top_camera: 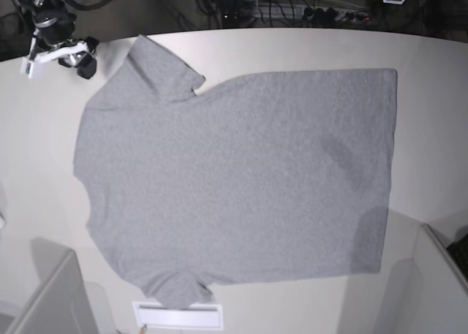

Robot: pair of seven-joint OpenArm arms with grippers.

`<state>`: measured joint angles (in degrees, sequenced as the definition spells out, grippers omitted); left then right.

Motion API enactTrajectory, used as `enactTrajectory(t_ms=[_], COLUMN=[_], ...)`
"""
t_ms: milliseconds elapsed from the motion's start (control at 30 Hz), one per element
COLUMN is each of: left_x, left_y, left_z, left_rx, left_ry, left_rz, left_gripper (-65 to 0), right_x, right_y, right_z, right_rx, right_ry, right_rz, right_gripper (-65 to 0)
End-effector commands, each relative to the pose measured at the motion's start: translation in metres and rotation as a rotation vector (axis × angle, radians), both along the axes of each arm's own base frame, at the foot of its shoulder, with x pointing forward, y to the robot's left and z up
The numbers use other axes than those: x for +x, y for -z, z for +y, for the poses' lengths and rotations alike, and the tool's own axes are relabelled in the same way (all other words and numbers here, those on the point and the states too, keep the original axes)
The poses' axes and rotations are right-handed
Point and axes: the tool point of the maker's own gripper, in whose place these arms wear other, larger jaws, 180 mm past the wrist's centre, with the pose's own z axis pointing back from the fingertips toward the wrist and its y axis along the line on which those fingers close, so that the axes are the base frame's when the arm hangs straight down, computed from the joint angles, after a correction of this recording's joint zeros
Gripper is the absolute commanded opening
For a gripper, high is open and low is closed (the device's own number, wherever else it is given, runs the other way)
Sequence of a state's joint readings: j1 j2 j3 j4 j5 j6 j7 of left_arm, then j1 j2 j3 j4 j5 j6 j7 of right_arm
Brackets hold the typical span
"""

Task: Fold the T-shirt properly
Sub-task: 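Lower both open grippers onto the shirt's shoulder and collar corners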

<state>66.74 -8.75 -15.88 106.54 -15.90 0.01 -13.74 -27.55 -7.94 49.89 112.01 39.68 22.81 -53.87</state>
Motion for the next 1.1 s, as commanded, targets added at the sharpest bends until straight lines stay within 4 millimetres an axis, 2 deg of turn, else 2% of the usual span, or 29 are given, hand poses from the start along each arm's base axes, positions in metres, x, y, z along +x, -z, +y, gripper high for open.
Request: enactTrajectory(t_ms=[0,33,100,167,367,500,633,800,1067], left_x=[-0.002,-0.001,-0.001,0.002,0.015,0.021,0.027,0.033,0.038], left_y=[-0.009,-0.011,-0.016,-0.021,-0.039,-0.027,-0.017,-0.019,-0.004], left_z=[0.009,0.017,0.031,0.035,0.048,0.064,0.077,0.087,0.098], left_rx=[-0.003,-0.019,-0.065,-0.145,-0.291,-0.286,-0.301,-0.327,-0.37], left_ry=[-0.037,-0.077,-0.154,-0.193,-0.243,-0.265,-0.283,-0.281,-0.303], left_rz=[-0.023,-0.038,-0.066,-0.107,-0.226,-0.155,-0.089,-0.057,0.03], left_gripper=[-56.3,-48.9,-38.2,-32.7,-31.3,-31.3,-31.1,-31.1,-31.4], right_x=[0.007,0.008,0.012,0.014,0.009,0.008,0.009,0.008,0.008], right_y=[-0.006,-0.003,0.003,0.01,0.04,0.044,0.05,0.055,0.057], right_z=[-0.003,-0.001,0.001,0.002,0.009,0.015,0.045,0.073,0.077], right_rx=[-0.001,0.013,0.042,0.08,0.178,0.195,0.23,0.267,0.277], right_ry=[0.006,0.006,0.012,0.041,0.098,0.083,-0.003,-0.077,-0.082], right_rz=[-0.034,-0.025,-0.012,0.009,0.071,0.087,0.11,0.13,0.132], right_gripper=[-28.5,-28.5,-28.5,-28.4,-28.4,-28.4,-28.4,-28.5,-28.8])
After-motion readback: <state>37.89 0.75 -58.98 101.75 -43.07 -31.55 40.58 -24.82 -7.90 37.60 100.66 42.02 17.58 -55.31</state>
